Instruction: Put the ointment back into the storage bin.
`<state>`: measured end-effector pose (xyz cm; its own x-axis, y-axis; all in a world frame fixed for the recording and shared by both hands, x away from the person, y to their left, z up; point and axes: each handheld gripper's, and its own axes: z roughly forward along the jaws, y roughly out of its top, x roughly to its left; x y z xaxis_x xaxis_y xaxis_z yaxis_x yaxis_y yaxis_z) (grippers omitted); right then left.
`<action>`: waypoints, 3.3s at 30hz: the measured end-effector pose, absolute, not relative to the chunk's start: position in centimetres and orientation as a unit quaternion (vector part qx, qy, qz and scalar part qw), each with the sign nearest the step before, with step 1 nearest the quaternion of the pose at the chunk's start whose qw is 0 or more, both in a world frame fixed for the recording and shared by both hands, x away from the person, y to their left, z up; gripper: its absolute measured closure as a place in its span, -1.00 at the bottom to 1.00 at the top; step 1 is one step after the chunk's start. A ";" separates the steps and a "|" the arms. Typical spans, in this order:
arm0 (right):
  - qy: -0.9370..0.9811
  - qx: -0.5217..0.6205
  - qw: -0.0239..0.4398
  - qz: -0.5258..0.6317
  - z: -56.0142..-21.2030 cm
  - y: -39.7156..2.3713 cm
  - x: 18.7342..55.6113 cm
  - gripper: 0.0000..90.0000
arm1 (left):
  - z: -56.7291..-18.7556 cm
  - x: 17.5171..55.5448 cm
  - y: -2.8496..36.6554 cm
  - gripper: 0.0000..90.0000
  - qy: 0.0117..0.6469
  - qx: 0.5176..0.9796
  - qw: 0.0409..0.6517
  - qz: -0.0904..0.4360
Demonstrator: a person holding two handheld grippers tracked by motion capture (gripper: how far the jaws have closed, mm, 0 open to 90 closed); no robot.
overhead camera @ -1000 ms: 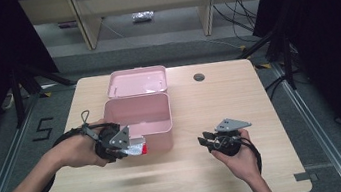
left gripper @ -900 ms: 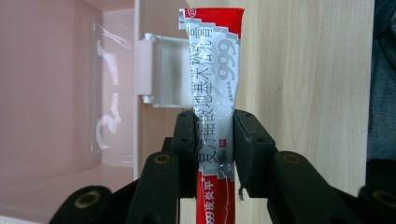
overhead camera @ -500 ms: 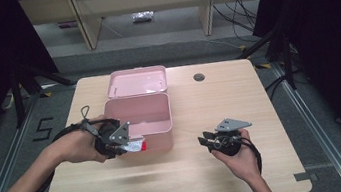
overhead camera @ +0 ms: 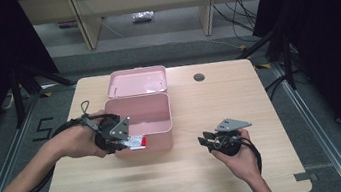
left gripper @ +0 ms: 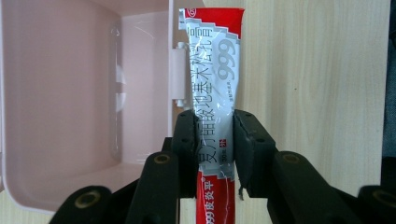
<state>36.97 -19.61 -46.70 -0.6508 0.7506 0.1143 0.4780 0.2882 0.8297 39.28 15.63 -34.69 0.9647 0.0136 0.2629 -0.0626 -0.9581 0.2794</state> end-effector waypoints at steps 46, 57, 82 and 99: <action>0.790 0.389 0.147 0.450 -46.9 -19.7 37.0 0.53 | -33.9 43.5 14.4 0.58 -0.003 0.981 0.140 0.134; 0.787 0.401 0.140 0.448 -47.1 -19.8 36.9 0.53 | -34.3 44.0 14.2 0.58 0.001 0.982 0.134 0.130; 0.787 0.393 0.144 0.454 -47.1 -20.1 37.1 0.52 | -35.5 45.7 13.6 0.58 0.001 0.986 0.118 0.117; 0.785 0.394 0.142 0.457 -47.2 -20.0 37.1 0.52 | -36.5 46.3 13.3 0.58 0.003 0.989 0.107 0.106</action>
<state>37.15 -20.05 -47.24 -0.6500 0.7474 0.1376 0.4888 0.2725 0.8288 46.32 13.26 -36.53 0.9777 0.0283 0.2081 -0.0167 -0.9773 0.2112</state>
